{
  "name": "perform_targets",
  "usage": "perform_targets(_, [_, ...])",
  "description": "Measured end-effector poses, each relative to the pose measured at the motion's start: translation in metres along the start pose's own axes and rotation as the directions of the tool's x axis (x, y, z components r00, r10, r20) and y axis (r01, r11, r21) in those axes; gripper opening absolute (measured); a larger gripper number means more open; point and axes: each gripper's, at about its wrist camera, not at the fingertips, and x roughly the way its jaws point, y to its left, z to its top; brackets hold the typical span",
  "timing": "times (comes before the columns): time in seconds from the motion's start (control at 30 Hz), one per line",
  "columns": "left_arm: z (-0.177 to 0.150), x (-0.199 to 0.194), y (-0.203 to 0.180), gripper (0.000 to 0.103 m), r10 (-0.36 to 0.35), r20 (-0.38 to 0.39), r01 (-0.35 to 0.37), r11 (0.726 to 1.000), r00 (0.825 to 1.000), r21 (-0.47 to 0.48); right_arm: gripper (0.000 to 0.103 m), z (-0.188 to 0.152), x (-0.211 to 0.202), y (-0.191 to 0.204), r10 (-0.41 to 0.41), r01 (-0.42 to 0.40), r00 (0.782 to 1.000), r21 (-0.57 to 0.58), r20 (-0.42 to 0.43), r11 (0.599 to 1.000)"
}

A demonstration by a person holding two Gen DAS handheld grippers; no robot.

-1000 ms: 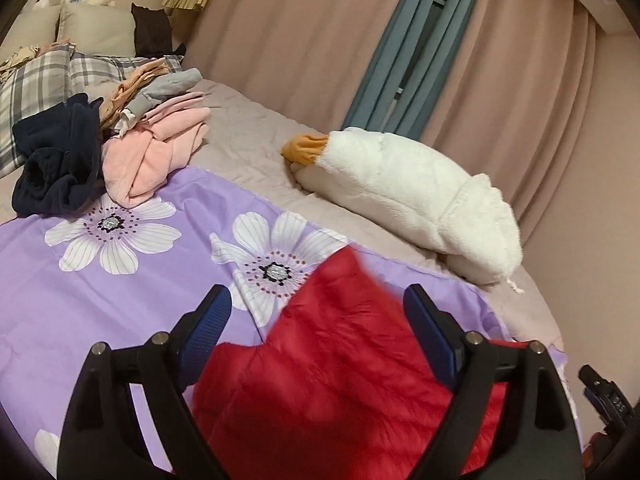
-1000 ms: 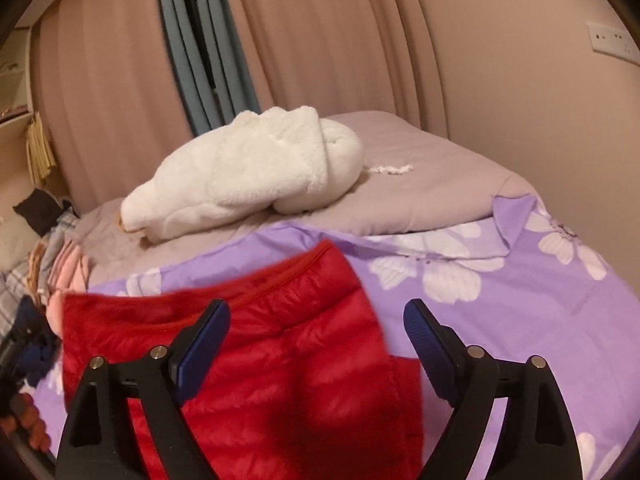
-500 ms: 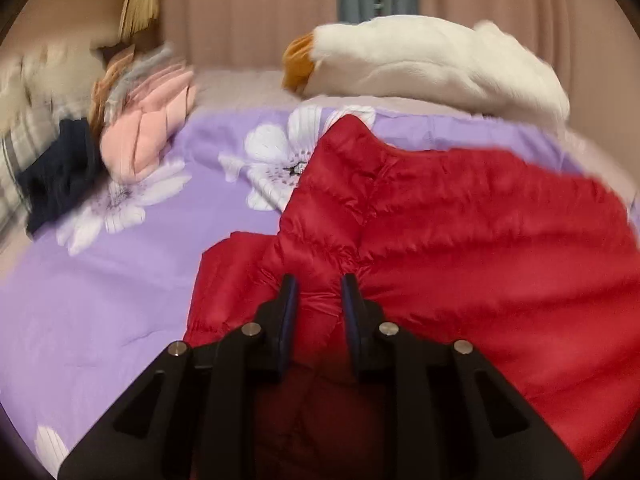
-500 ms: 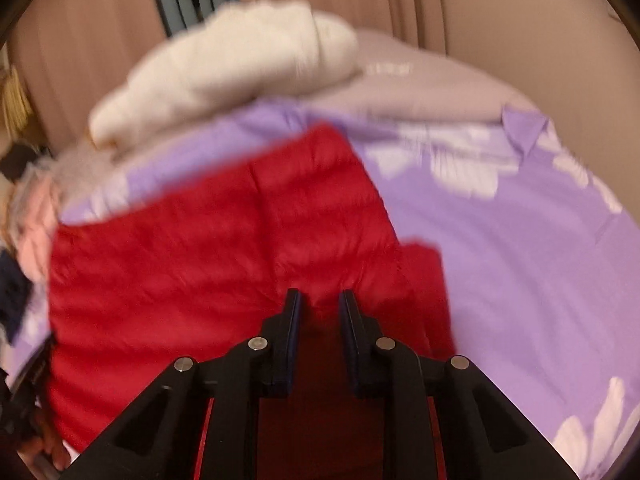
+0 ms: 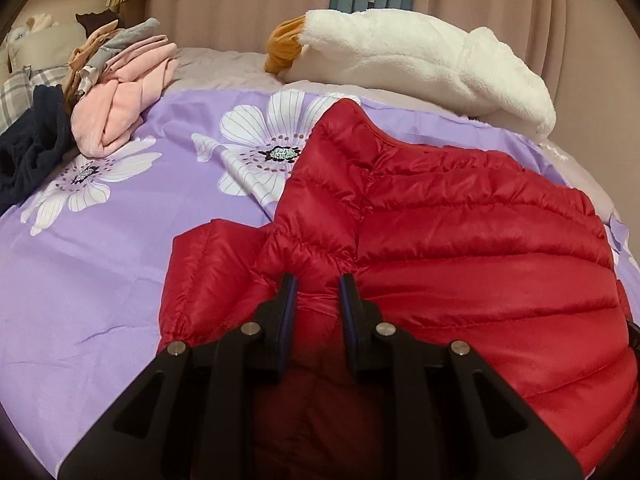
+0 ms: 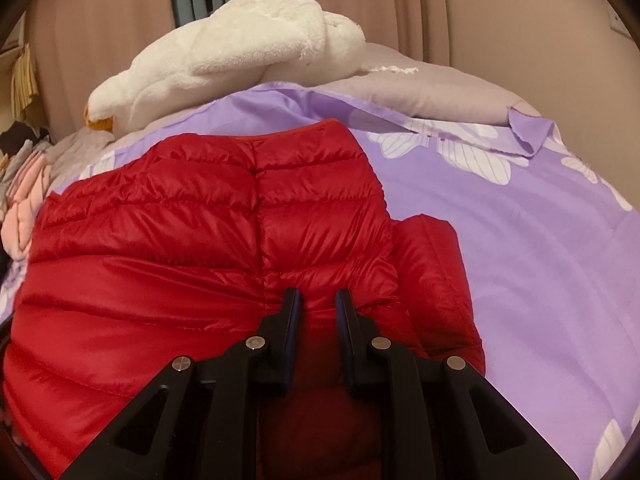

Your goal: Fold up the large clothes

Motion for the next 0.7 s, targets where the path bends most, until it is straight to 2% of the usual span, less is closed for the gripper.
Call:
perform_targets(0.1, [0.000, -0.001, -0.002, 0.022, 0.005, 0.002, -0.005, 1.000, 1.000, 0.005, 0.018, -0.001, 0.000, 0.004, -0.020, 0.020, 1.000, -0.017, 0.003, 1.000])
perform_targets(0.3, [-0.002, -0.002, -0.002, 0.022, 0.003, 0.002, -0.003, 1.000, 1.000, 0.002, 0.018, -0.001, 0.001, 0.001, -0.008, 0.008, 1.000, -0.007, 0.006, 1.000])
perform_targets(0.4, [-0.002, -0.002, -0.001, 0.022, 0.002, -0.002, -0.002, 1.000, 1.000, -0.003, 0.018, 0.001, 0.000, 0.004, -0.027, 0.027, 1.000, -0.023, 0.001, 0.999])
perform_targets(0.5, [-0.001, -0.002, -0.003, 0.023, 0.020, -0.004, -0.020, 1.000, 1.000, 0.006, 0.018, 0.010, -0.007, 0.015, -0.074, 0.072, 0.996, -0.052, -0.039, 0.996])
perform_targets(0.53, [-0.001, -0.002, -0.004, 0.023, 0.031, -0.001, -0.031, 0.999, 1.000, 0.011, 0.018, 0.015, -0.013, 0.017, -0.048, 0.047, 0.997, -0.035, -0.053, 0.998])
perform_targets(0.6, [-0.001, -0.004, -0.006, 0.024, 0.048, 0.007, -0.048, 0.999, 0.999, 0.020, 0.018, 0.024, -0.032, 0.020, 0.111, -0.109, 0.993, 0.047, -0.038, 0.993])
perform_targets(0.67, [-0.002, -0.005, -0.005, 0.024, 0.054, 0.008, -0.054, 0.998, 0.999, 0.019, 0.018, 0.030, -0.055, 0.037, 0.259, -0.259, 0.966, 0.074, 0.011, 0.963])
perform_targets(0.7, [-0.002, -0.005, -0.004, 0.024, 0.050, 0.007, -0.051, 0.999, 0.999, 0.014, 0.018, 0.031, -0.061, 0.048, 0.269, -0.270, 0.963, 0.048, 0.017, 0.962])
